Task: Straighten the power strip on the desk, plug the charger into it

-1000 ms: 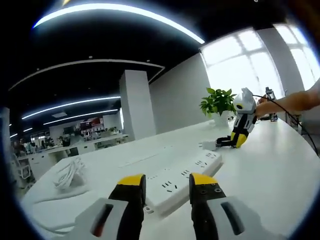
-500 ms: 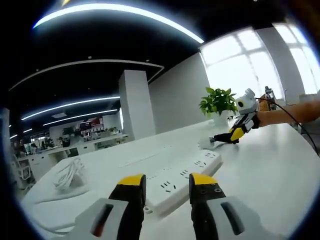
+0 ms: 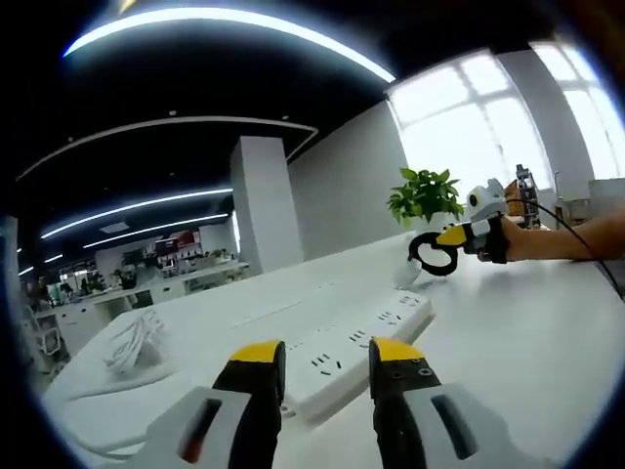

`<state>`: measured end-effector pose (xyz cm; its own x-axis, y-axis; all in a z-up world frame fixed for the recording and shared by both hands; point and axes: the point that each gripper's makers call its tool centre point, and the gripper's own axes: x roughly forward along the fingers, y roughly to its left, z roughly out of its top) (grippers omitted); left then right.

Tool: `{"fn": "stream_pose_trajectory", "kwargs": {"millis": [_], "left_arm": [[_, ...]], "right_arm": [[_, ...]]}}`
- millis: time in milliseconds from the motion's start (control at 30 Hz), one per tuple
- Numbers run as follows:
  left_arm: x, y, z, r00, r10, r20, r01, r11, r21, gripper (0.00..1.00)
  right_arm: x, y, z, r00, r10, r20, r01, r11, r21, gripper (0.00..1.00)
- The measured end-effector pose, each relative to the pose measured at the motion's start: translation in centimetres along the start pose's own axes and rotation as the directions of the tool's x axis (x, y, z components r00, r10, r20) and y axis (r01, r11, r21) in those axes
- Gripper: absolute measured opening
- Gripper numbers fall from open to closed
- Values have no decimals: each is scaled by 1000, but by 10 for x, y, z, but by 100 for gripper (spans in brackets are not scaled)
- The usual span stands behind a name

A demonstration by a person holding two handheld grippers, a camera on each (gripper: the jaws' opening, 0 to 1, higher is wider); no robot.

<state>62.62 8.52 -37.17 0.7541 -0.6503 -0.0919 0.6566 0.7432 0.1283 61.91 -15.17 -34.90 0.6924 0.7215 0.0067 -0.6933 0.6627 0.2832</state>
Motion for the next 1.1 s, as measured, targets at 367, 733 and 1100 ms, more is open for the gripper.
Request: {"fn": "stream_pose_trajectory", "kwargs": {"millis": [367,733,1100], "left_arm": [[-1,-3,6,999,-9,40,9,1000,14,35],[-12,-2,31,986,-8,169,10,1000,-7,45],[-14,16,31,981,42,191,-8,985,-174,62]], "right_arm": [[0,37,29,991,96,95,-101,994,48,8],[-2,81,55,955,201,218,-235,961,143,8],[6,87,68,955,140,261,-207,946,248,8]]}}
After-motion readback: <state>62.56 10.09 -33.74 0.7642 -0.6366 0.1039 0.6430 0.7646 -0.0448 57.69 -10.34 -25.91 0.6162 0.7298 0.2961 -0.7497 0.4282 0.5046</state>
